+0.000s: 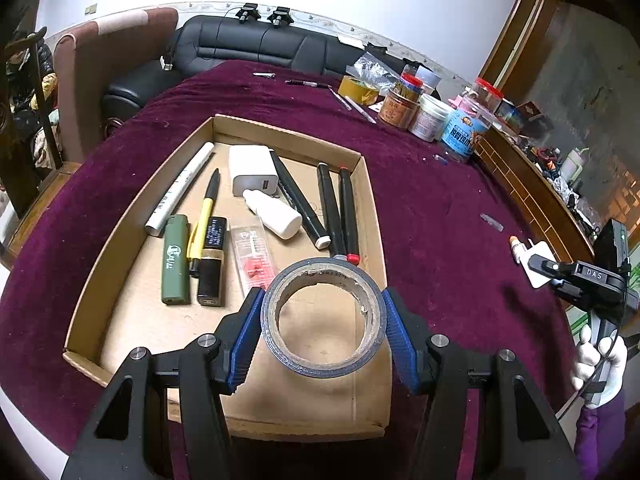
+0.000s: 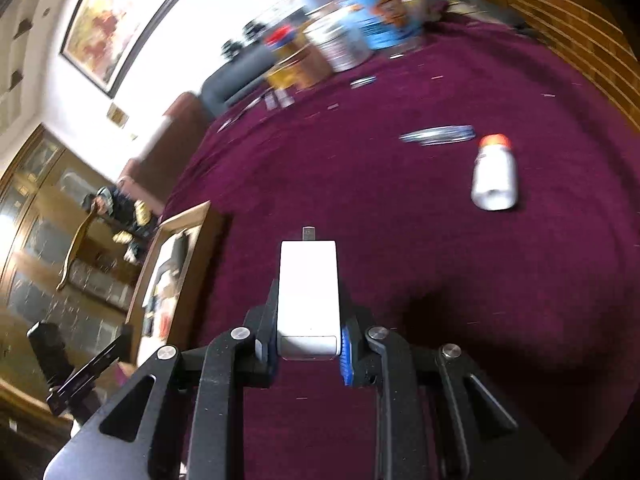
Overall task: Organize rigid objects
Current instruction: 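Carry the tape roll into the tray and open the left tool while the right tool carries the block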
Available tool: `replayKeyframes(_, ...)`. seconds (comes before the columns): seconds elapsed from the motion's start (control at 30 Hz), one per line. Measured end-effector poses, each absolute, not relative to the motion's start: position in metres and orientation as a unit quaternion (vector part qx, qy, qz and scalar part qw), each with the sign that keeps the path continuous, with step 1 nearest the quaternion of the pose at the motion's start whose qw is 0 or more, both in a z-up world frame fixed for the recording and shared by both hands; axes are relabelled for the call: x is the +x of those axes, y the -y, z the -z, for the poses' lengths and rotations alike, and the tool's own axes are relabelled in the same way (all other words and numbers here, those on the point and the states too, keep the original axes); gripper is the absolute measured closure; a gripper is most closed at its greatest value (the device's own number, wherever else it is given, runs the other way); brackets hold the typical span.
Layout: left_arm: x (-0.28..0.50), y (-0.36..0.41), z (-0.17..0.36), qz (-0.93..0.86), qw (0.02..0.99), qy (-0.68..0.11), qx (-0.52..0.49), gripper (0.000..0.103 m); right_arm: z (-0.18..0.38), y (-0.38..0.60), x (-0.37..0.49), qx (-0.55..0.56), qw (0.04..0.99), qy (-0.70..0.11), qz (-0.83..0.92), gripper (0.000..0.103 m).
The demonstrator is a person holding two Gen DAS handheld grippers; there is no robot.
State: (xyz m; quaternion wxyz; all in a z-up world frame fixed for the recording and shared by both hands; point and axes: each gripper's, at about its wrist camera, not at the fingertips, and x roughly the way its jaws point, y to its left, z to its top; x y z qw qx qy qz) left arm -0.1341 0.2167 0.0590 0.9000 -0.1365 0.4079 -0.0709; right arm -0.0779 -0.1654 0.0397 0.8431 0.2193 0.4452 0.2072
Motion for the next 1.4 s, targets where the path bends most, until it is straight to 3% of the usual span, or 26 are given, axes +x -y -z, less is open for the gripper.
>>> replayKeyframes(0.7,-0.128,-0.257,-0.027,0.058,0.882,-0.434,-0.172,0.050,-0.036,-0.055,-0.082,0.101,0.776,-0.498,-0.373,0.083)
replayKeyframes(1.03,-0.131,-0.240,-0.026,0.034,0.889,-0.439,-0.128,0.050,-0.012,-0.102,-0.074,0.029,0.780,-0.525,-0.341,0.083)
replayKeyframes(1.2,-0.138,-0.235,-0.030,0.033,0.892,-0.433,-0.121,0.041,-0.008,-0.112,-0.077,0.001,0.783,-0.526,-0.332,0.083)
replayKeyframes(1.4,-0.140,-0.233,-0.033,0.027,0.896,-0.431,-0.109,0.041,-0.009,-0.114,-0.074,-0.009,0.792,-0.522,-0.315,0.083)
